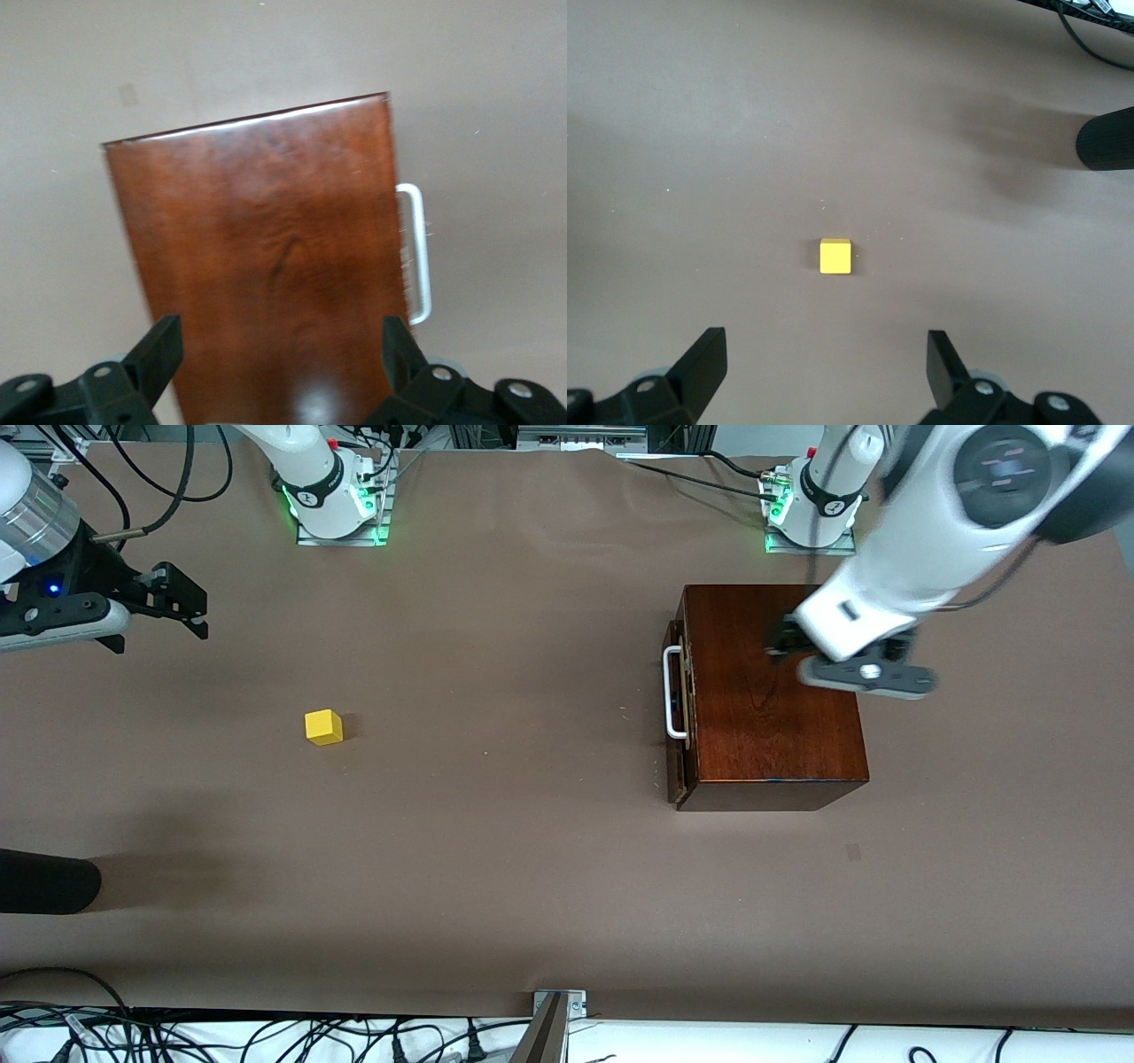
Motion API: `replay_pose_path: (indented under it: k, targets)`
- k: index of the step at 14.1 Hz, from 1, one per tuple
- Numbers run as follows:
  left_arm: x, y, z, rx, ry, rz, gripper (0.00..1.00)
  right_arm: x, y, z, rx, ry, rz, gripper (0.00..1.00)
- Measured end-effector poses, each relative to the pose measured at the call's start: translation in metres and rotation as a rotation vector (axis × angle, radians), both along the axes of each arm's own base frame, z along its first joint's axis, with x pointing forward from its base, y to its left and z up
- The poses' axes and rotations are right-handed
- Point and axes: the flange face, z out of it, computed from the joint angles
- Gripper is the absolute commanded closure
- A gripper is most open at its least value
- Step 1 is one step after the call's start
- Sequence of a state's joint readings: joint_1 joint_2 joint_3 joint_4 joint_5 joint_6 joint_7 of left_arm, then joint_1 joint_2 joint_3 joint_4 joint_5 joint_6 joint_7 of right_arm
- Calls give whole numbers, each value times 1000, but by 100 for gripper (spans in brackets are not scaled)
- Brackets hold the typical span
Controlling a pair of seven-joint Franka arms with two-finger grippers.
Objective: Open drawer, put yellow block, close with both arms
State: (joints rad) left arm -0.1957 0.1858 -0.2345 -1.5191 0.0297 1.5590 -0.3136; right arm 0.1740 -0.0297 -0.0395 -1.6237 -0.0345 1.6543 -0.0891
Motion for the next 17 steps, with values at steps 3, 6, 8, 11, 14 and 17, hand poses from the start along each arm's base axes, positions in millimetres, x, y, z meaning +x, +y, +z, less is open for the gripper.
replay_pose_path:
  k: [3,6,8,11,14,17]
  targets:
    - [-20,-79,-35,41,17,15,0,0,0,0,0,0,0,0]
    - [-41,-143,-77,86,4,49,0,0,0,0,0,0,0,0]
    - [-48,-165,-106,123,9,60,0,0,0,-1,0,1,0,0]
    - [-53,-187,-149,179,-37,74,0,1,0,-1,0,1,0,0]
    - [-61,-203,-189,211,-86,71,0,1,0,-1,0,2,0,0]
    - [-62,-205,-213,249,-104,57,0,1,0,-1,0,2,0,0]
